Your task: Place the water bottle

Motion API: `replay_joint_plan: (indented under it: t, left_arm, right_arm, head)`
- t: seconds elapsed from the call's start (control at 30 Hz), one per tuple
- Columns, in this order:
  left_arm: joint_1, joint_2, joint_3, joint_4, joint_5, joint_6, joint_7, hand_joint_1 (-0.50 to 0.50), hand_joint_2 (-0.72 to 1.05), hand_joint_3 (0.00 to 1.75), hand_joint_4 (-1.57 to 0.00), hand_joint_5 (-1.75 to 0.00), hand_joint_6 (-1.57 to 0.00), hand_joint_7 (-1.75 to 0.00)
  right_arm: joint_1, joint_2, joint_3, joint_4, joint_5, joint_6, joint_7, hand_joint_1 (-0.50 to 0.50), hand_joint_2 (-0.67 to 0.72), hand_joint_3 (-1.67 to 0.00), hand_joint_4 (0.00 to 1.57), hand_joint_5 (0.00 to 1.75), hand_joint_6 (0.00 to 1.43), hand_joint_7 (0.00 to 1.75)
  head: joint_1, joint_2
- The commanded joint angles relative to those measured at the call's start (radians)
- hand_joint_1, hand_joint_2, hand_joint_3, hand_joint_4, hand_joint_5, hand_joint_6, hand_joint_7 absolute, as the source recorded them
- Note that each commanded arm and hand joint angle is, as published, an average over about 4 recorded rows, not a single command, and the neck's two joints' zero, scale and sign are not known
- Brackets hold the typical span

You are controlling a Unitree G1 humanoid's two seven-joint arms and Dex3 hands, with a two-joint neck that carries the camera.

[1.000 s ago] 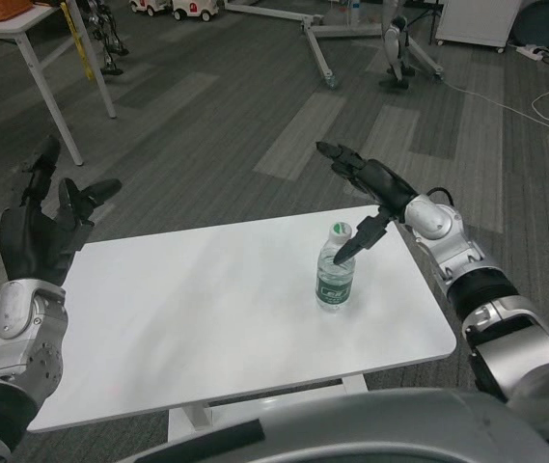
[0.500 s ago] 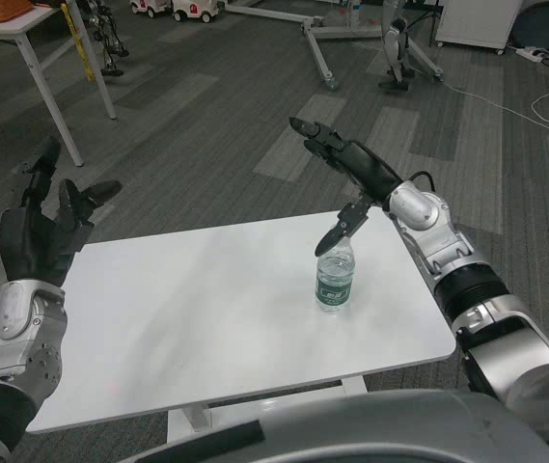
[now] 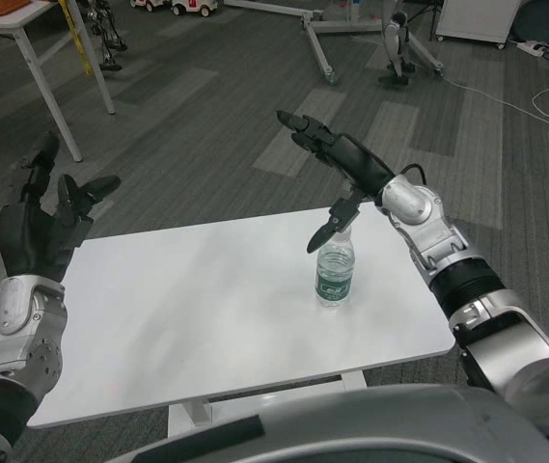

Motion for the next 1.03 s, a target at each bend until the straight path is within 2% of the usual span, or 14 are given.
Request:
replay_joint_plan:
  t: [0.03,0.17,0.4,0.53,1.03]
  left_arm:
    - [-0.023,0.007,0.004,0.003,-0.001,-0.002,0.002,-0.46,1.05,0.79,-0.71,-0.72,-0.26,-0.21]
    - [-0.023,0.007,0.004,0.003,-0.001,-0.002,0.002,-0.46,1.05,0.79,-0.71,-0.72,-0.26,-0.21]
    - [-0.022,0.007,0.004,0.001,0.000,-0.002,0.002,-0.46,1.05,0.79,-0.71,-0.72,-0.26,-0.21]
    - [-0.022,0.007,0.004,0.001,0.000,-0.002,0.002,-0.47,1.05,0.79,-0.71,-0.72,-0.26,-0.21]
    - [-0.017,0.007,0.008,0.001,0.000,-0.002,0.002,-0.46,1.05,0.79,-0.71,-0.72,-0.26,-0.21]
  right_arm:
    - [-0.026,0.004,0.004,-0.015,0.008,-0.001,0.002,-0.25,0.03,-0.12,0.00,0.00,0.00,0.00]
    - [-0.026,0.005,0.004,-0.018,0.009,-0.001,0.001,-0.25,0.03,-0.10,0.00,0.00,0.00,0.00]
    - [-0.024,0.002,0.004,-0.019,0.011,-0.001,0.002,-0.25,0.03,-0.16,0.00,0.00,0.00,0.00]
    - [-0.024,0.002,0.004,-0.020,0.011,-0.001,0.002,-0.25,0.03,-0.08,0.00,0.00,0.00,0.00]
    - [-0.023,0.004,0.004,-0.022,0.012,-0.001,0.002,-0.25,0.03,-0.08,0.00,0.00,0.00,0.00]
  head:
    - [-0.003,0.000]
    - [-0.003,0.000]
    - [-0.003,0.000]
    - [-0.003,0.000]
    - [0.000,0.010]
